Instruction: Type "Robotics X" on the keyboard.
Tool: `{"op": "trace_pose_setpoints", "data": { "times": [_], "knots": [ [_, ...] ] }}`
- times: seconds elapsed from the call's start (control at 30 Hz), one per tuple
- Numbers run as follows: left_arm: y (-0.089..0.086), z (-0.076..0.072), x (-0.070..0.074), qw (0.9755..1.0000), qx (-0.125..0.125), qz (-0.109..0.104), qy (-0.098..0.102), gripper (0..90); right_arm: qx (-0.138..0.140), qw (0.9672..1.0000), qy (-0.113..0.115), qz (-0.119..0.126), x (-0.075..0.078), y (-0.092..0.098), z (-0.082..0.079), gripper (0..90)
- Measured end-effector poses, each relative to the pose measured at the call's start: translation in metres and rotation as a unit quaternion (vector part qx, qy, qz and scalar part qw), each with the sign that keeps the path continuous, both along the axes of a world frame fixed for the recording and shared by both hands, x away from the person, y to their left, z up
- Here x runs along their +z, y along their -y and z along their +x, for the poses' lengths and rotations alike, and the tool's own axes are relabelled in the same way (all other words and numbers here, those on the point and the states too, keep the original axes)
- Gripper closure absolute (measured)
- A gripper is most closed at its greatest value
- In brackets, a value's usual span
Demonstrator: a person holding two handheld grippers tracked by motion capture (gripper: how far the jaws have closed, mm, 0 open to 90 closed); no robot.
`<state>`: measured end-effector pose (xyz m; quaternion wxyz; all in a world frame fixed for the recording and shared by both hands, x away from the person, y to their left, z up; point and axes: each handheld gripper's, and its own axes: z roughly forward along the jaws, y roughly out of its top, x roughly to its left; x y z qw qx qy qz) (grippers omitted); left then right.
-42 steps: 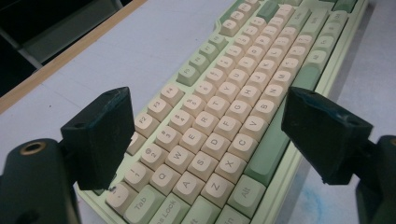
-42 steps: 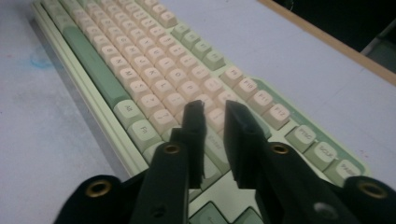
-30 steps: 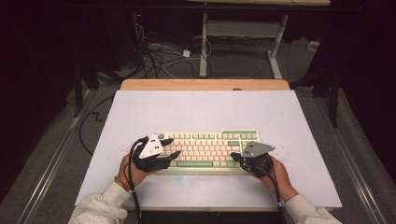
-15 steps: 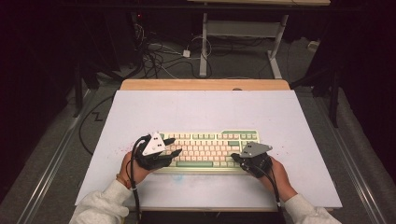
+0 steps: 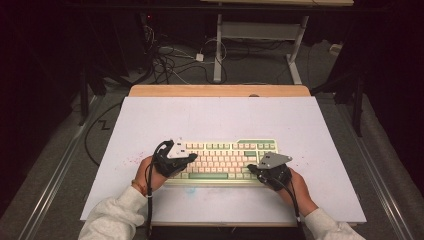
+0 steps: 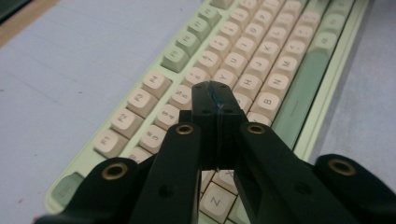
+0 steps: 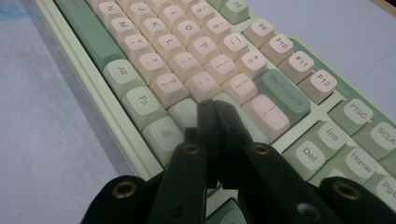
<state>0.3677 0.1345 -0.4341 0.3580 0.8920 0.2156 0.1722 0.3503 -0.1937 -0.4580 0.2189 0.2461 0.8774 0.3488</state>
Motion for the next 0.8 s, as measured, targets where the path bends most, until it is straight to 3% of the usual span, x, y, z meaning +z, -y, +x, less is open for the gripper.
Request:
{"op": "trace_pose_setpoints", "data": {
  "times": [0.27,0.8],
  "knots": [
    [0.013,0.013,-0.006,0.9994,0.001,0.032,-0.011,87.7,-0.003,1.0,-0.002,0.001,0.0,0.0,0.0,90.0],
    [0.022,0.025,-0.013,0.9984,0.005,0.049,-0.028,87.6,-0.007,1.0,-0.002,0.0,0.0,0.001,0.001,90.0]
  ]
}}
